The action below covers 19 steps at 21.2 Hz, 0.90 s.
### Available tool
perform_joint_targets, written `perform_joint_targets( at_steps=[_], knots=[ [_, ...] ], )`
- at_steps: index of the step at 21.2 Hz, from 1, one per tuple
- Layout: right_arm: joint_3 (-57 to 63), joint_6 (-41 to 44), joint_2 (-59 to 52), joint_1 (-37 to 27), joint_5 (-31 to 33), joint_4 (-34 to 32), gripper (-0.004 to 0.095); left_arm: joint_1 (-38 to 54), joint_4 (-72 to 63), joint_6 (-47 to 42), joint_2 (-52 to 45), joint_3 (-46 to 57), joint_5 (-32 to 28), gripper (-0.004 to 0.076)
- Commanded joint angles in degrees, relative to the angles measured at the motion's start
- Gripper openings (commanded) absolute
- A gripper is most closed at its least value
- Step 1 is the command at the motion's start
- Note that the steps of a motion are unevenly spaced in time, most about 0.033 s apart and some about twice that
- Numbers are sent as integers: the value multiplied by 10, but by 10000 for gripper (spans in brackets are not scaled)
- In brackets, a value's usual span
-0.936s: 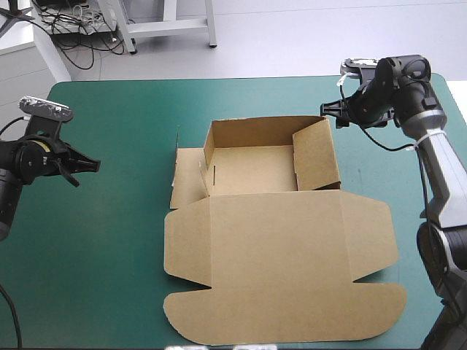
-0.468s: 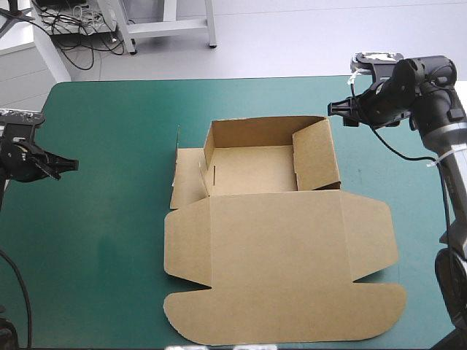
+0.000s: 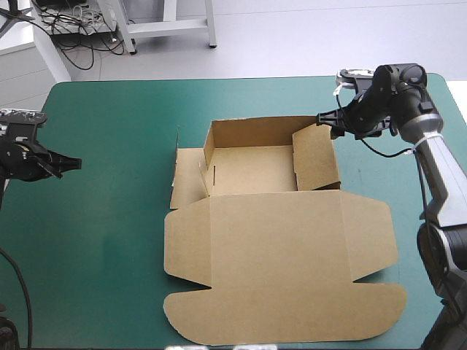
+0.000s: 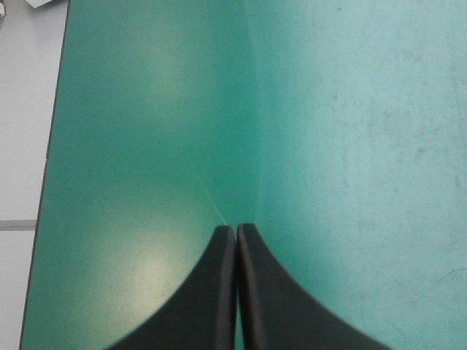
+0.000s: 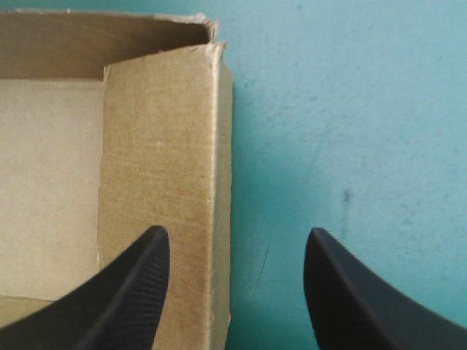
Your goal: Fold the box
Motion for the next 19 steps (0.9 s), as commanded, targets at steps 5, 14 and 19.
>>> perform_joint_targets(
  at_steps=[5,14,19],
  knots=[
    [-13,-49,52,-2,14,72,517,0,-9,1,-17,-17,-5,-10],
    [-13,-62,109,-2,14,98,225,0,-11,1,-17,-17,-1,-10],
    [-13,-54,110,-2,14,96,-15,0,-39,1,-17,-17,-1,-9]
  ],
)
